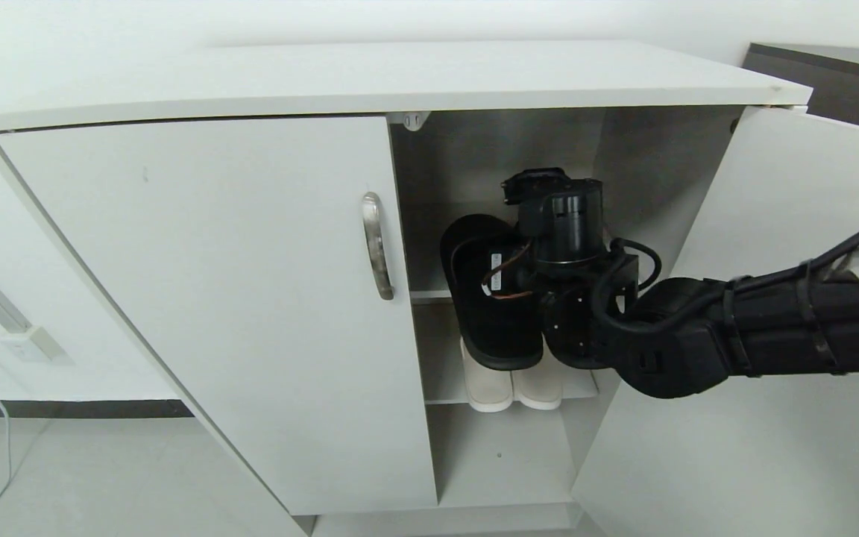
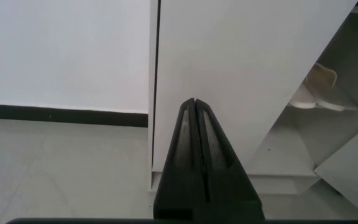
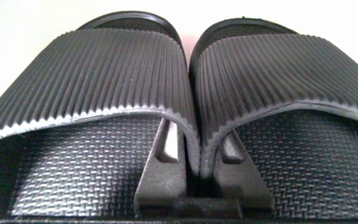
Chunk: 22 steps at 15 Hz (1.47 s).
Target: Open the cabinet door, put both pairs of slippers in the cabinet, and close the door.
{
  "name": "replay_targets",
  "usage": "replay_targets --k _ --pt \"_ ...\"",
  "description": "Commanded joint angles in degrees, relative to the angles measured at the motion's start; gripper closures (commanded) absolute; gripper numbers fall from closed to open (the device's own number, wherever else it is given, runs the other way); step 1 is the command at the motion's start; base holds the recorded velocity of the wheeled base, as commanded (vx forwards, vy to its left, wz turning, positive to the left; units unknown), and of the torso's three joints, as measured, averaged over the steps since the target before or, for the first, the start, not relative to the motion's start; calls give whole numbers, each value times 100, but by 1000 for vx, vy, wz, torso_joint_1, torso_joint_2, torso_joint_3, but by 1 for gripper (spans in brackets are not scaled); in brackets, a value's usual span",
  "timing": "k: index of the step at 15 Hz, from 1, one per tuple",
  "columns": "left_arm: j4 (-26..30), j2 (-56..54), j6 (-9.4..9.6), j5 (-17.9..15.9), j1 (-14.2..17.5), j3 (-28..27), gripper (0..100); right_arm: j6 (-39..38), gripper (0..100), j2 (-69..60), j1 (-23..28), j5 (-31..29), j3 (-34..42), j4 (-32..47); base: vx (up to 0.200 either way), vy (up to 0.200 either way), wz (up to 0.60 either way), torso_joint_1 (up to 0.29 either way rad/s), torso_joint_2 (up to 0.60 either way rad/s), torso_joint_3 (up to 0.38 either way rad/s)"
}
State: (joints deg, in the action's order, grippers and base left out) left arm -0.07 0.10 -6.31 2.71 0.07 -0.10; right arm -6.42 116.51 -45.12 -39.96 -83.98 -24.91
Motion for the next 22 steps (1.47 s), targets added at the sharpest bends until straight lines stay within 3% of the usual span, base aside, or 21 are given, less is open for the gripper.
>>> replay_targets --k 1,9,21,22 --pt "-1 -1 -1 2 1 1 100 -8 100 390 196 6 -619 276 0 0 0 0 0 0" --pt "-1 -1 -1 11 1 1 100 -52 100 760 451 41 -2043 1357 0 0 0 0 0 0" --pt "-1 -1 -10 19 1 1 100 -87 100 1032 565 50 -2245 1357 0 0 0 0 0 0" --pt "-1 -1 -10 11 1 1 100 -87 0 1032 565 41 -2237 1357 0 0 0 0 0 0"
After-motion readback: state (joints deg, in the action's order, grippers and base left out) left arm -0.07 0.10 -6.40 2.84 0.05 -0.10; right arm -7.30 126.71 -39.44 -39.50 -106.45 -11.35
